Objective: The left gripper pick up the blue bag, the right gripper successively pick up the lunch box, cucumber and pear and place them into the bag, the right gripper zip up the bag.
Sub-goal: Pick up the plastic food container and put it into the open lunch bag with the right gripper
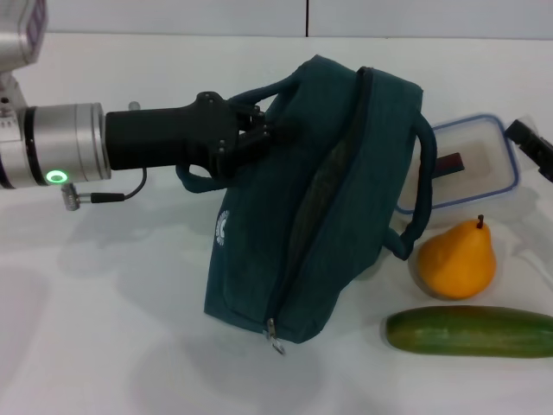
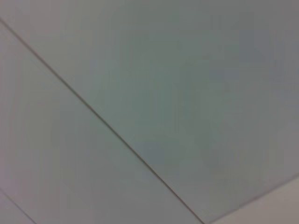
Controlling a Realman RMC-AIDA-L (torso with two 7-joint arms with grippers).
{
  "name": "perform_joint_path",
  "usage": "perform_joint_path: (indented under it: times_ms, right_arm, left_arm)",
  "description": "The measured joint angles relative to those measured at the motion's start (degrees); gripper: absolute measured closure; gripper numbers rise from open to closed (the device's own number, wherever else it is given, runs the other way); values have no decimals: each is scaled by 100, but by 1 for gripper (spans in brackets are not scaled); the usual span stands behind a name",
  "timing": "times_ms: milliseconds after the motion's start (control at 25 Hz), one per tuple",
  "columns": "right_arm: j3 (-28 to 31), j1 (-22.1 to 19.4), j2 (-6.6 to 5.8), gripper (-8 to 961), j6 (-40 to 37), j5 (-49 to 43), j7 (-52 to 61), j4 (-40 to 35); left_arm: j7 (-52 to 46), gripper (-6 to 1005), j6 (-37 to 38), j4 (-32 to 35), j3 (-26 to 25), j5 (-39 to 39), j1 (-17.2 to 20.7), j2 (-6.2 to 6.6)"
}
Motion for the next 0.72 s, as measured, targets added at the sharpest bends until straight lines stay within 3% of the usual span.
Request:
perform_joint_path:
  times_ms: [720]
  right_arm:
    - [52,-304,-51,856,-1007,50,-351,-731]
  left_arm:
    - [-386,957,-29,-21,0,-157,-143,55]
